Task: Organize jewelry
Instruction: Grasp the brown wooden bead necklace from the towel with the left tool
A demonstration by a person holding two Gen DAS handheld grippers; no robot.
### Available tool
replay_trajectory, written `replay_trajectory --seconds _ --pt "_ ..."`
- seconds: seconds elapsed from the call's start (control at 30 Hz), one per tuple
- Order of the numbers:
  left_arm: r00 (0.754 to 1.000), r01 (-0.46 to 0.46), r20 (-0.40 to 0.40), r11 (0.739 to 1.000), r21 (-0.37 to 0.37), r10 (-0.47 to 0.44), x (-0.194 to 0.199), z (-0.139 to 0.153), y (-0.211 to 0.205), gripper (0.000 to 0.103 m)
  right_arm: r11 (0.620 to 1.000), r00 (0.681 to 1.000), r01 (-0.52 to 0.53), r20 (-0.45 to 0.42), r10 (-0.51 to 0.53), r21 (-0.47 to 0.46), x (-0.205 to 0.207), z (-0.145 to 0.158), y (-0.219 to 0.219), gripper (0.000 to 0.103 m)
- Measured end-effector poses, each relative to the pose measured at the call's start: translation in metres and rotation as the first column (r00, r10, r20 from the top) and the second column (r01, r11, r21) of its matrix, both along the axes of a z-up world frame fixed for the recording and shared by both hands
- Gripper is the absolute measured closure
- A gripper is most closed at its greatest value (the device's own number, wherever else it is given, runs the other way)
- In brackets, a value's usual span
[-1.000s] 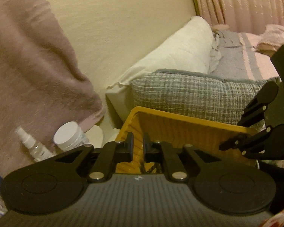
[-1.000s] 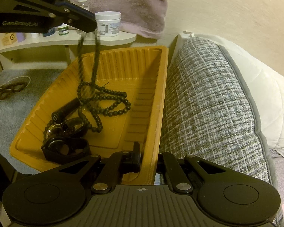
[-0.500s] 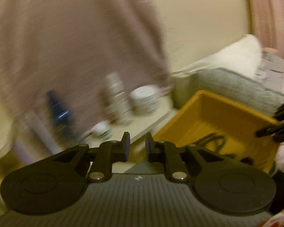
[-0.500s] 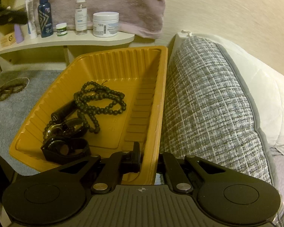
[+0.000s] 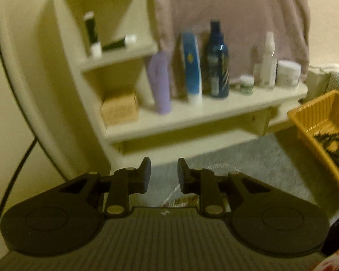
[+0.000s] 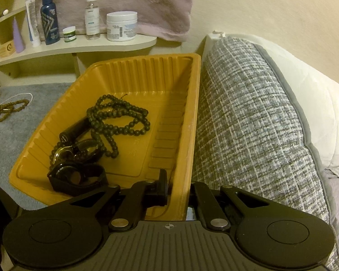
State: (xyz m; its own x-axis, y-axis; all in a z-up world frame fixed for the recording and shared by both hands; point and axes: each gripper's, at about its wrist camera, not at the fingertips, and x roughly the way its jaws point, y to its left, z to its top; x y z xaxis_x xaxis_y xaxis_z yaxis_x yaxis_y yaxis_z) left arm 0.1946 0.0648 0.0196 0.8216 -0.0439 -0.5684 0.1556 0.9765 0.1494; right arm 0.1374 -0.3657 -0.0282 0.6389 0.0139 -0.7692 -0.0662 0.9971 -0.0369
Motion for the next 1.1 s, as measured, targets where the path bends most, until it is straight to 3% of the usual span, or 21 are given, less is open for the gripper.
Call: replay_trajectory --seconds 0.2,0.37,0.6,0.8,0.93,1.1 --pt "0.999 0.023 -0.048 0.999 0.024 -0.022 -0.008 -0.034 -0.005 0.081 1.000 1.000 0.007 -0.005 -0.007 -0.006 0.002 -0.002 0.001 0.099" --pt "0.991 0.117 -0.072 0.991 0.070 -0.112 -0.007 -0.055 -0.021 0.081 1.000 1.000 0.000 0.000 0.000 -0.006 0.002 -0.002 0.001 0.099" --pt "0.967 0.232 -0.122 0.971 0.057 -0.224 0.001 -0.073 -0.058 0.081 1.000 1.000 -0.003 -0.005 0.003 -0.012 0.002 -0.002 0.001 0.099" --pt "0.961 0.240 -0.163 0.967 0.089 -0.223 0.015 -0.091 -0.075 0.082 1.000 1.000 -0.007 -0.006 0.007 -0.016 0.003 -0.002 0.002 0.099" --pt "0.959 0.245 -0.176 0.963 0.112 -0.224 0.019 -0.097 -0.077 0.096 1.000 1.000 -0.006 -0.005 0.006 -0.016 0.003 -0.002 0.002 0.099" --pt "0.967 0.232 -0.138 0.966 0.118 -0.215 0.014 -0.080 -0.072 0.097 1.000 1.000 -0.008 -0.002 0.008 -0.019 0.002 -0.002 0.002 0.099"
